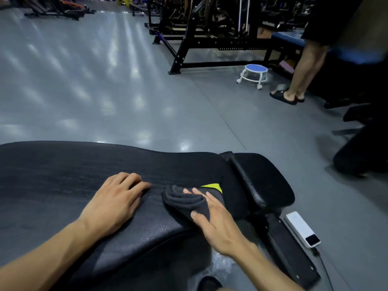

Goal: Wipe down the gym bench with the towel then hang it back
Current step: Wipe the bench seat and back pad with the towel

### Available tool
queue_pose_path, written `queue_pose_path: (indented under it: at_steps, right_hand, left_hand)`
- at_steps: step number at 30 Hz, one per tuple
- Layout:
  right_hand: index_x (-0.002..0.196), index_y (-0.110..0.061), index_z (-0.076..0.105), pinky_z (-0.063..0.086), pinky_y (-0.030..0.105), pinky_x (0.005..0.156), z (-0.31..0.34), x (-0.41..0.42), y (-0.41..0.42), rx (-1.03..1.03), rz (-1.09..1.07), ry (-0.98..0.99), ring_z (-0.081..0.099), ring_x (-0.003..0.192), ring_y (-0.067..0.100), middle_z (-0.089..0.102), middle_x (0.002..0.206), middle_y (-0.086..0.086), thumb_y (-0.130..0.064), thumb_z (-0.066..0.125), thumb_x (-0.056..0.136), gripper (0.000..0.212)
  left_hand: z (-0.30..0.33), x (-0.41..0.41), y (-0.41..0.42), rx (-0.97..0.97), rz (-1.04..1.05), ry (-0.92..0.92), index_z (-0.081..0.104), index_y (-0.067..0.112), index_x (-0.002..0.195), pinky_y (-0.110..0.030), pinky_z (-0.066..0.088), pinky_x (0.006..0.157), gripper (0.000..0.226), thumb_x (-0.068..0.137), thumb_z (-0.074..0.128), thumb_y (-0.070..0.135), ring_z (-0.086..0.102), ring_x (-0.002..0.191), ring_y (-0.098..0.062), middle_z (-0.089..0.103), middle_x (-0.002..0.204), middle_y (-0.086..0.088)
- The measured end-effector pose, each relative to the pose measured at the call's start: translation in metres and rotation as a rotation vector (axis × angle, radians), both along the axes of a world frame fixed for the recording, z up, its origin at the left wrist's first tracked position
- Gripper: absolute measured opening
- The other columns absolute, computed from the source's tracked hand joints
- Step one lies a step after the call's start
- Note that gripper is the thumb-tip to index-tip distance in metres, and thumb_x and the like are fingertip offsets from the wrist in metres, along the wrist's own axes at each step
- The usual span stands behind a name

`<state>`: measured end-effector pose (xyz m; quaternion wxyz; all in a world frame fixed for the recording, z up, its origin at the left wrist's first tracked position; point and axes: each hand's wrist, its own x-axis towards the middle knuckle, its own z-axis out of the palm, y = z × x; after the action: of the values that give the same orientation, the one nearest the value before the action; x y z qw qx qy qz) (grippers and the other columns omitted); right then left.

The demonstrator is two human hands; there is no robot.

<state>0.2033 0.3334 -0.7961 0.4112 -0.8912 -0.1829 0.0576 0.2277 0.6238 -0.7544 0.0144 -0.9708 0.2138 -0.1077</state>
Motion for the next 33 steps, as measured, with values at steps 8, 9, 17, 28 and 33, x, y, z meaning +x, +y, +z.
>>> queue_pose_path:
  at_steps: [8,9,17,28,33]
  right_hand:
    - [0.119,-0.030,0.067,0.041,0.022,0.100,-0.002,-0.017,-0.087,0.290,-0.659,0.308,0.055,0.130,0.019,0.067,0.130,-0.007,-0.052,0.048,0.095,0.038]
    - [0.110,-0.030,0.069,0.044,0.023,0.094,0.001,-0.020,-0.095,0.385,-0.732,0.368,0.060,0.121,0.020,0.070,0.120,-0.007,-0.054,0.050,0.091,0.035]
    - [0.103,-0.018,0.077,0.055,0.041,0.079,0.011,-0.046,-0.195,0.865,-1.148,0.403,0.078,0.084,0.026,0.081,0.097,0.009,-0.063,0.063,0.064,0.061]
    - [0.162,-0.032,0.025,-0.005,0.024,0.127,-0.062,0.057,-0.132,-0.161,-0.490,-0.037,0.000,0.155,-0.006,0.015,0.169,-0.020,-0.056,0.031,0.096,0.071]
    - [0.160,-0.028,0.031,0.007,0.037,0.129,-0.040,0.156,-0.165,-0.164,-0.572,0.197,0.013,0.158,0.023,0.025,0.169,-0.005,-0.049,0.038,0.101,0.063]
  left_hand:
    - [0.025,0.008,-0.048,0.161,-0.120,0.149,0.058,0.035,0.126,-0.033,0.042,0.097,0.028,0.102,0.044,0.037,0.056,0.103,-0.017,0.057,0.116,0.012]
    - [0.023,0.010,-0.062,0.151,-0.158,0.165,0.056,0.038,0.127,-0.031,0.041,0.098,0.029,0.103,0.041,0.039,0.054,0.105,-0.016,0.055,0.118,0.013]
    - [-0.028,0.031,-0.167,-0.050,-0.277,0.229,0.055,0.035,0.140,-0.035,0.039,0.110,0.040,0.103,0.041,0.042,0.047,0.134,-0.018,0.051,0.147,0.010]
    - [-0.056,0.044,-0.183,-0.051,-0.246,0.234,0.050,0.040,0.144,-0.039,0.036,0.114,0.045,0.104,0.031,0.049,0.042,0.138,-0.018,0.049,0.149,0.012]
    - [-0.054,0.042,-0.184,-0.059,-0.228,0.242,0.053,0.040,0.142,-0.039,0.036,0.113,0.043,0.103,0.035,0.048,0.044,0.137,-0.019,0.051,0.148,0.012]
